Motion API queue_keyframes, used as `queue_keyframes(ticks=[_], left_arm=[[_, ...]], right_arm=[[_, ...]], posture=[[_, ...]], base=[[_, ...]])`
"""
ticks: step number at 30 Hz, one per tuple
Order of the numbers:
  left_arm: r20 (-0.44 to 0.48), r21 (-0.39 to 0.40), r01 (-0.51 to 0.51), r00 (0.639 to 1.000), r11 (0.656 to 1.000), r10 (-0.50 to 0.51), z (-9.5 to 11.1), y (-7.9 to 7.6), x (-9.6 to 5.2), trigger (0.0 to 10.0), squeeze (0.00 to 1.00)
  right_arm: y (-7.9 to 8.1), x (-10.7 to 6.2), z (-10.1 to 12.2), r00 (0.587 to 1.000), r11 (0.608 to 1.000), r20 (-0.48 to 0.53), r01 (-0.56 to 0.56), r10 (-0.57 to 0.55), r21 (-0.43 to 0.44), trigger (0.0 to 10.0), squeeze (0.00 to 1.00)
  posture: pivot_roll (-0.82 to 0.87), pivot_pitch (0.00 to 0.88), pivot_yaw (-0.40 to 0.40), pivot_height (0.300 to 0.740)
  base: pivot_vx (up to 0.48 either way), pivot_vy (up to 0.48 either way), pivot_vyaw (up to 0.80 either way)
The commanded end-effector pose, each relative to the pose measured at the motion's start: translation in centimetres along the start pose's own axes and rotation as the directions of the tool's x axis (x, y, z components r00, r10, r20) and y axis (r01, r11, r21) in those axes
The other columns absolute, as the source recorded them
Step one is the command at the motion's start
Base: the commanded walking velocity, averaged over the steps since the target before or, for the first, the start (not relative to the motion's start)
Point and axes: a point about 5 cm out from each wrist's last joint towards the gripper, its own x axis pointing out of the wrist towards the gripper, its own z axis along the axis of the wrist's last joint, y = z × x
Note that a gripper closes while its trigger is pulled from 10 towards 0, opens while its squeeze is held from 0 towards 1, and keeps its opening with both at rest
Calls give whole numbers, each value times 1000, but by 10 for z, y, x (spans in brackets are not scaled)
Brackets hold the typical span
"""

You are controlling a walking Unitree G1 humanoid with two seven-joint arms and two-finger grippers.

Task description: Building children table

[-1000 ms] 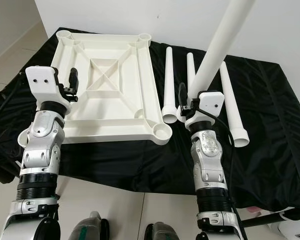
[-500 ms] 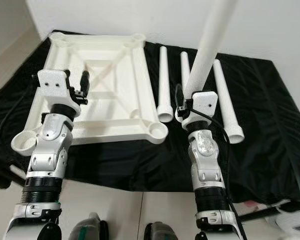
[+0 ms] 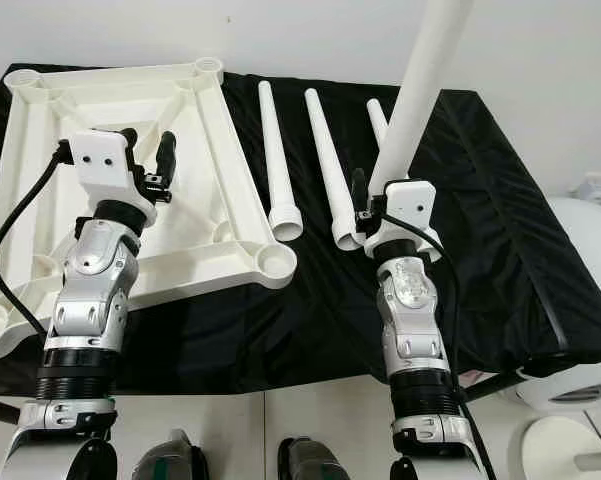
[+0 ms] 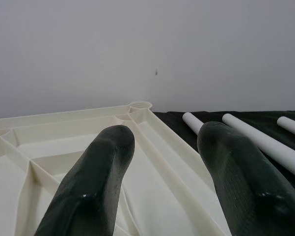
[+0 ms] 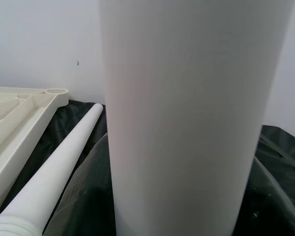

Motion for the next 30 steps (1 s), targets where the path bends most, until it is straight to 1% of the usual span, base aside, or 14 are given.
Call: queue_keyframes(ticks=[1,3,5,8,10,17,19,21,30], left_arm=[[-3,-2,-56,998,998,56,0,2,0,10000,0],[4,-6,-68,998,998,68,2,3,-1,10000,0],[20,11,-72,997,997,72,5,4,-1,10000,0],[25,11,-72,997,997,72,7,4,0,10000,0],[46,19,-63,997,998,62,14,5,1,10000,0],[59,12,-55,997,998,55,20,7,2,10000,0],[53,-13,-66,996,998,67,20,9,3,10000,0],[50,-18,-69,996,997,70,20,10,3,10000,0],[39,-12,-66,997,998,66,20,10,2,10000,0]], right_arm=[[-2,0,-2,1000,1000,-8,10,-10,5,10000,0],[-2,0,2,1000,1000,26,1,-2,9,10000,0],[-2,0,7,998,999,64,-12,9,37,10000,0],[-2,0,10,997,999,79,-12,8,49,10000,0],[-3,1,14,995,998,100,-9,3,57,10000,0],[-4,2,16,994,999,109,-7,1,54,10000,0],[-5,3,17,994,999,112,1,-6,50,10000,0],[-5,3,17,994,999,113,1,-7,50,10000,0],[-5,2,16,994,999,108,-1,-4,51,10000,0]], posture=[[59,0,-51,740],[58,0,-52,740],[58,0,-53,740],[59,0,-54,740],[62,0,-54,740],[64,0,-53,740],[67,0,-52,740],[67,0,-52,740],[69,0,-48,740]], base=[[0,0,-719],[0,0,-278],[0,0,0],[0,0,0],[0,0,0],[0,0,0],[0,0,0],[0,0,0],[0,385,0]])
